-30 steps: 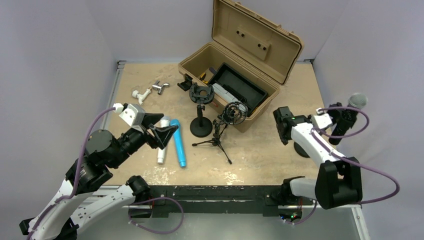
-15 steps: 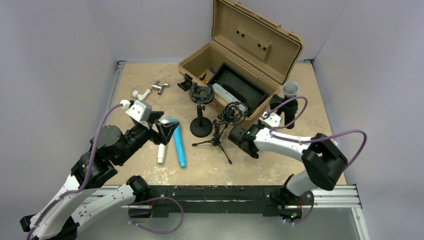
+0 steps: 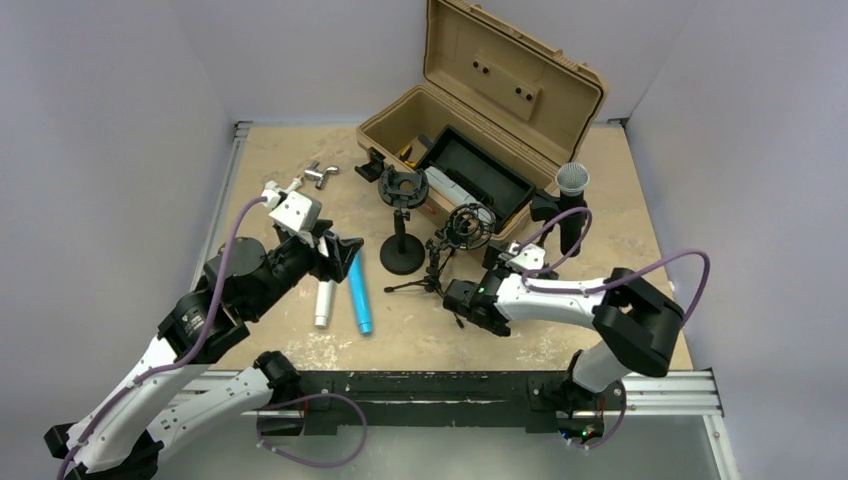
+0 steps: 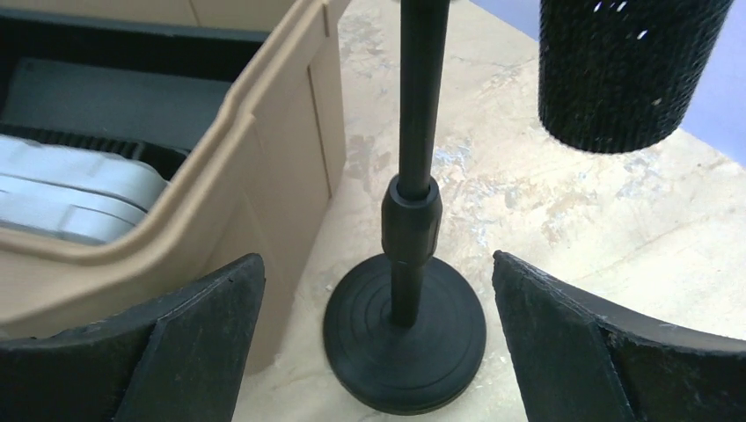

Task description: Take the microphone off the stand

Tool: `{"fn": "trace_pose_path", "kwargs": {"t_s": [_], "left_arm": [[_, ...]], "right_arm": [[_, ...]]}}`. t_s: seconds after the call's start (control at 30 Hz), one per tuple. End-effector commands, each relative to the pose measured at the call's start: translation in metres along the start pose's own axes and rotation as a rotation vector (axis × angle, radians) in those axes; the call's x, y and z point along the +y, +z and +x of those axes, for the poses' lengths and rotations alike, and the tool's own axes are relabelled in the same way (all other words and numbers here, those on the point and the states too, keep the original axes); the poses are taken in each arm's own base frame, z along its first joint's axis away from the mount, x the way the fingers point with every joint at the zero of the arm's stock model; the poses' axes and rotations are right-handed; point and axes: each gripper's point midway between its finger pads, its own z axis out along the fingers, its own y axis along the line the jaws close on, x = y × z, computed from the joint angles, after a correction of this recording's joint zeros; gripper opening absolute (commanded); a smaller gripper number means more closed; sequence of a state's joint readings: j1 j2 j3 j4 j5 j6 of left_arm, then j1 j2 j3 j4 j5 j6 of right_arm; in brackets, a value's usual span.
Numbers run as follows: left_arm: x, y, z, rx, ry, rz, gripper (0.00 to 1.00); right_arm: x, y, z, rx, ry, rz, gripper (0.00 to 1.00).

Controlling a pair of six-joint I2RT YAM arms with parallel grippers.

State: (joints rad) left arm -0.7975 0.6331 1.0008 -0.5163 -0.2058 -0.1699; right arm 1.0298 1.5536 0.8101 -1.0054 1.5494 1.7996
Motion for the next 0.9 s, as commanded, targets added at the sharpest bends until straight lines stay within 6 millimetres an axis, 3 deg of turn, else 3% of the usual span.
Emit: {"fn": "trace_pose_path", "kwargs": {"t_s": [0.0,0.23,0.4,0.53,0.7,0.77,0.87], "left_arm": [[0.005,0.006,0.001,0.006,0.019,-0.023,0.64],[0.008,0.012,0.006,0.029,0.016,-0.037,0.64],[0.011,0.016,0.009,0.044,0.015,-0.052,0.64],[0.013,0.020,0.012,0.057,0.011,-0.058,0.64],[0.014,0.027,0.018,0.087,0.007,-0.065,0.63],[0.016,0.029,0.020,0.096,0.003,-0.071,0.63],[0.018,0.031,0.022,0.102,0.000,-0.079,0.63]], "right_arm": [[0.015,-0.014,-0.031,-0.019,0.202,-0.071,0.99],[0.039,-0.060,-0.064,0.147,0.396,-0.221,0.99],[0.046,-0.101,-0.118,0.190,0.669,-0.394,0.99],[0.034,-0.106,-0.151,0.200,0.885,-0.433,0.99],[0.009,-0.106,-0.180,0.206,1.446,-0.472,0.99],[0.015,-0.110,-0.194,0.209,1.469,-0.457,0.99],[0.043,-0.125,-0.209,0.166,1.325,-0.473,0.99]]}}
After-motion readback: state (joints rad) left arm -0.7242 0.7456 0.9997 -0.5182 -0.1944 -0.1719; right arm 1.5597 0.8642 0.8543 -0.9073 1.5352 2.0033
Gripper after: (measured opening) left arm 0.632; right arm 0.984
